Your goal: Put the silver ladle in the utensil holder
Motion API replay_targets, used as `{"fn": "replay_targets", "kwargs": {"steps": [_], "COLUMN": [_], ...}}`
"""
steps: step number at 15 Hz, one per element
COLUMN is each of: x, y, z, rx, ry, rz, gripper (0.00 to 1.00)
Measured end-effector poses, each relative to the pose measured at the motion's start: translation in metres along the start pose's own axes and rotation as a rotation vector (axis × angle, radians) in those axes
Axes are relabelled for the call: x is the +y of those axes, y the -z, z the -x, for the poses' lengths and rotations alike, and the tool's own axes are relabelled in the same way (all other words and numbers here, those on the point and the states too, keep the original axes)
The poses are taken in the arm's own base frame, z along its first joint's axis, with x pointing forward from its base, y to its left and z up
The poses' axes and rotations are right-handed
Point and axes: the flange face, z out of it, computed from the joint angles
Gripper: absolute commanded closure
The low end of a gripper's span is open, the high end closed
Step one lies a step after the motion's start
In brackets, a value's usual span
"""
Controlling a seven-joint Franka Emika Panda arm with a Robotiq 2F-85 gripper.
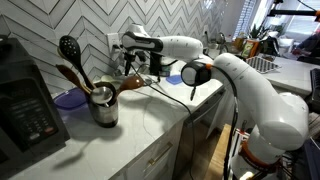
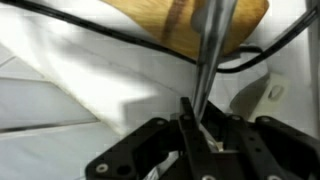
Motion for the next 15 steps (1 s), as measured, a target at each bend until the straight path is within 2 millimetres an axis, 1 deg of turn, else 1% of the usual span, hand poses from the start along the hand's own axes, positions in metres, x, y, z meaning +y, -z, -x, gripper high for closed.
{"fn": "replay_targets", "kwargs": {"steps": [3,4,6,8,13,15], "x": [-0.002,-0.004,-0.005,-0.003,0.005,0.009], "y": [0.042,0.054,0.072,0.081,0.094,0.109], "z": [-0.012,-0.012,-0.007,0.005,0.037,0.045], "rx": [0.016,-0.009,-0.087,-0.171,-0.325,-0.338], "ry": [0.017,0.022,0.017,-0.008,-0.076,-0.093], "rz": [0.050,0.060,0.079,0.084,0.084,0.092], "gripper": [0.96,0.96,0.96,0.96,0.96,0.96]}}
